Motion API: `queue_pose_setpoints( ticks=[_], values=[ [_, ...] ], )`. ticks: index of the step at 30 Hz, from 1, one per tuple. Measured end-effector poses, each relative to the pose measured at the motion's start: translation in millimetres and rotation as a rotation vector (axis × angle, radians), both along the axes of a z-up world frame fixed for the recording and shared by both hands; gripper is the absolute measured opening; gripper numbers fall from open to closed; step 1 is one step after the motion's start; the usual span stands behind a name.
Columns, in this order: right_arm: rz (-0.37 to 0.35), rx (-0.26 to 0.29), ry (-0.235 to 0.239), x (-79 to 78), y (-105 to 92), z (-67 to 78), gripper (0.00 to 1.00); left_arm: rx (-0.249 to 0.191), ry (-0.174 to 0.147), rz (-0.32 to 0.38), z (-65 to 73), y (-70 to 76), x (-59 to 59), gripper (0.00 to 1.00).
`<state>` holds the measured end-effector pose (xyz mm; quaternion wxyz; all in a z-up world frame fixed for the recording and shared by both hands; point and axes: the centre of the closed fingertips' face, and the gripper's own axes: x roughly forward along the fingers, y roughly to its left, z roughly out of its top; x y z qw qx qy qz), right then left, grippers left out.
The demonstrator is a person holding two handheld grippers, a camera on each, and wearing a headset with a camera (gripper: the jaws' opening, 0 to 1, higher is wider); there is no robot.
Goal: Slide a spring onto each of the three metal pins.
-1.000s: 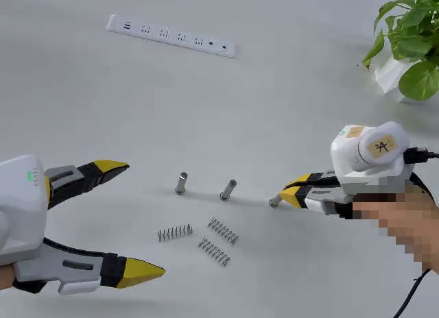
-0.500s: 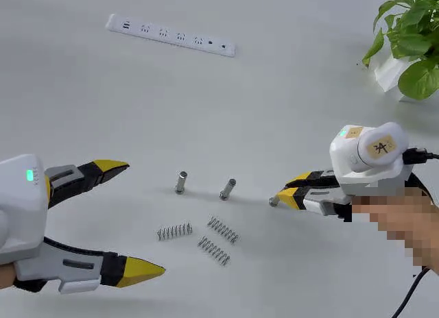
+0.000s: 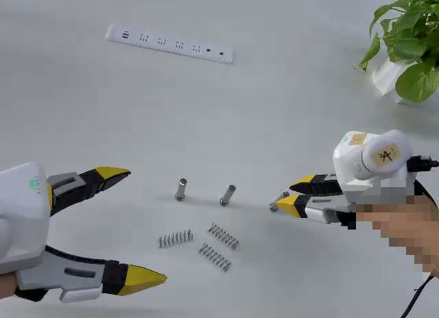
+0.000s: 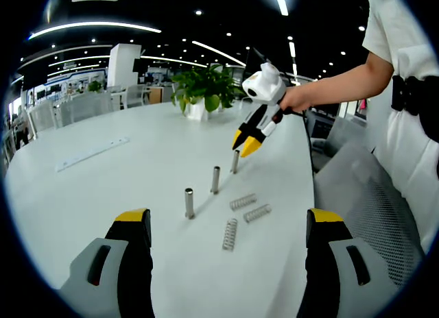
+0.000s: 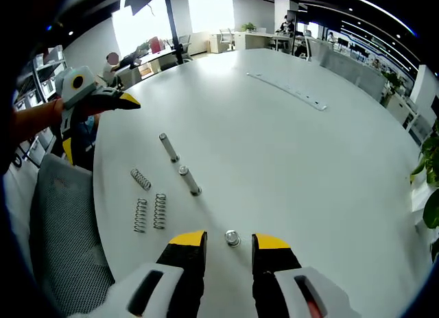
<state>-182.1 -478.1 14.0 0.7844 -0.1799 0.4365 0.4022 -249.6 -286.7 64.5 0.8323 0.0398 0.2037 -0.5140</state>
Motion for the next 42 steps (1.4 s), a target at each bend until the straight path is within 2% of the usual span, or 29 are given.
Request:
queue_pose_setpoints(
  ticks=[9, 14, 25, 31, 42],
  values=[
    [0.005, 0.024, -0.024, -6.0, -6.5, 5.8, 0.33, 0.010, -0.004, -0.003, 2.1, -1.7, -0.7, 0.93],
    [0.013, 0.049, -0.038, -10.2, -8.6, 10.3, 0.42, 0.017, -0.005, -0.004, 3.0, -3.9, -1.9, 0.92],
    [0.025, 0.111, -0.067, -21.0, -15.3, 18.5, 0.55, 0.035, -0.002, -0.013, 4.3, -7.5, -5.4, 0.92],
    [0.053, 0.142, -0.089, -28.8, -18.4, 21.0, 0.68, 0.045, -0.002, -0.015, 4.4, -9.8, -6.5, 0.91],
    [0.101, 0.203, -0.124, -42.0, -23.9, 24.1, 0.82, 0.074, 0.018, -0.012, -2.3, -10.2, -7.1, 0.88]
  ],
)
